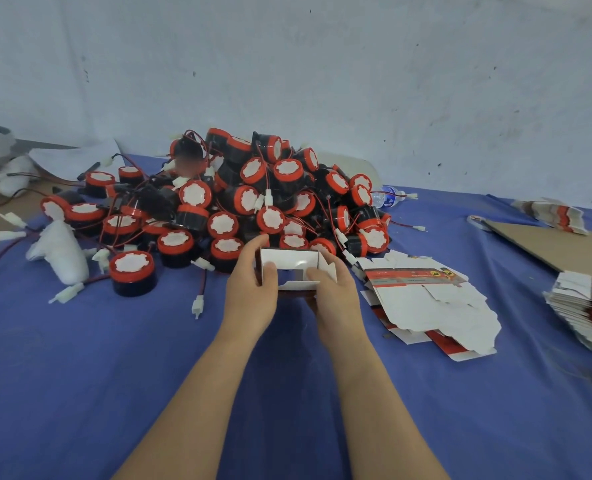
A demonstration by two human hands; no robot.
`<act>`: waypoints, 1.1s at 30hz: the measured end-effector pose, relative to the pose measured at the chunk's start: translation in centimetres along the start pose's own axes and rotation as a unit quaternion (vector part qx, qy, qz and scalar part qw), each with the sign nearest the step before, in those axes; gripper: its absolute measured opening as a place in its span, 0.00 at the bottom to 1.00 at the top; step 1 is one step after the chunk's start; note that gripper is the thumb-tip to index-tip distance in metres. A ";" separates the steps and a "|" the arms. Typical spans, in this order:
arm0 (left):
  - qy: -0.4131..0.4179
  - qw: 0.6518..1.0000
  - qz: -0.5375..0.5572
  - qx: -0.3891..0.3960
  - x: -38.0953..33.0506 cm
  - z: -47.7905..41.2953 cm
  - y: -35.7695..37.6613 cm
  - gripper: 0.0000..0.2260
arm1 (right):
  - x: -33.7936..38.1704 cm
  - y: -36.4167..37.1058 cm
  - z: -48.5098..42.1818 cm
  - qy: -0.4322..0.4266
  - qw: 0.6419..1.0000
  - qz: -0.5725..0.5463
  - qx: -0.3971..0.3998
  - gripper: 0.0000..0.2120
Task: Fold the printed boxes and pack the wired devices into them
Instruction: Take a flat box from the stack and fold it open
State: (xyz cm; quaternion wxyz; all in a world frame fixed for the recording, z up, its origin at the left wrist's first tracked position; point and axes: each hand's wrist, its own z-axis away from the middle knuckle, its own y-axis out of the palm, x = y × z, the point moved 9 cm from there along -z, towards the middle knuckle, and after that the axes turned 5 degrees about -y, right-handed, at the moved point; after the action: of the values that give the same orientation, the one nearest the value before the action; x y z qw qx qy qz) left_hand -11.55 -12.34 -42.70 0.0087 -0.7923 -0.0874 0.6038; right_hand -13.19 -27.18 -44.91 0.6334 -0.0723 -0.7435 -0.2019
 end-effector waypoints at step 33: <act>-0.013 0.992 0.060 0.106 -0.6 0.5 1.2 0.25 | 0.3 1.4 -0.1 0.009 0.985 -0.056 0.164 0.20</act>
State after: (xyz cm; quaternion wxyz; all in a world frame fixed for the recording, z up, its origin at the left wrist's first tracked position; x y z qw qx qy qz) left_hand -12.03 -13.68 -42.39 0.0557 -0.7827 0.0249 0.6194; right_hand -12.64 -26.00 -44.32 0.6306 0.0764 -0.7640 -0.1132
